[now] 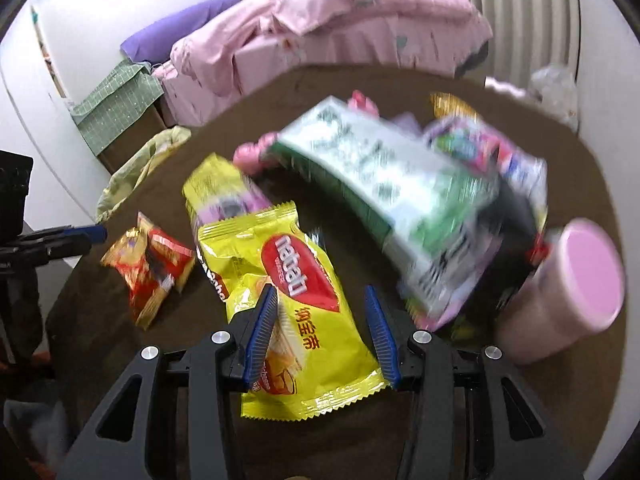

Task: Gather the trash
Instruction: 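Grasp the yellow wafer wrapper with the right tool, then grasp the red-gold snack wrapper with the left tool while the right tool holds the yellow wrapper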

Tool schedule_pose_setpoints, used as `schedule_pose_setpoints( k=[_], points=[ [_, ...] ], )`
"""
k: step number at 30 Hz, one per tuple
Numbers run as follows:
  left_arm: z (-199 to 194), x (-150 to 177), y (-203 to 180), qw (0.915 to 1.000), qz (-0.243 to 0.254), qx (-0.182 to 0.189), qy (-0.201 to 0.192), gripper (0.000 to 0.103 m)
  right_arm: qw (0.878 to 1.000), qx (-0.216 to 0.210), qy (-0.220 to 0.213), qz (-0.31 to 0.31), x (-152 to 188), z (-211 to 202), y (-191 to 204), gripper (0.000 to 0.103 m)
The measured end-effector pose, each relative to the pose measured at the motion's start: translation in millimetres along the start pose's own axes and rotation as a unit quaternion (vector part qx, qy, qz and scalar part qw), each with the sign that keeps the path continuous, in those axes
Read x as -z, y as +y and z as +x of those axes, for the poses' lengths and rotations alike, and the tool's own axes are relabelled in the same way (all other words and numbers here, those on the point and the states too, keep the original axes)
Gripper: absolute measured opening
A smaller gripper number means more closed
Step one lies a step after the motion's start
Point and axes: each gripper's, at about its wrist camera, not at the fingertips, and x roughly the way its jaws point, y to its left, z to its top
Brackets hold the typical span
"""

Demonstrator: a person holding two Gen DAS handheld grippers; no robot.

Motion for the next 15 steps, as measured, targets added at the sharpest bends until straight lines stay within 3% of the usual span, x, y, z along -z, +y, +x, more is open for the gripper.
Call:
schedule_pose_setpoints(
  k=[2, 3, 4, 15],
  points=[
    [1.0, 0.2, 0.6, 1.0, -0.002, 0.003, 0.0, 0.046, 1.0, -0.006, -0.002, 0.002, 10.1, -3.2, 2.9, 0.027],
    [2.6, 0.0, 0.3, 1.0, -0.005, 0.005, 0.0, 0.046, 1.0, -0.001, 0.001, -0.004, 14.4, -5.1, 6.6, 0.012],
    [4.1, 0.0, 0.0, 1.0, -0.006, 0.006, 0.001, 0.046, 1.0, 0.0, 0.001, -0.007, 18.6, -9.3, 9.5, 0.008],
    [29.1, -5.5, -8.1, 0.9995, -0.021, 0.001, 0.021, 0.046, 0.996, 0.047, -0.07, 0.037, 30.7, -74.4, 22.8, 0.006]
  ],
)
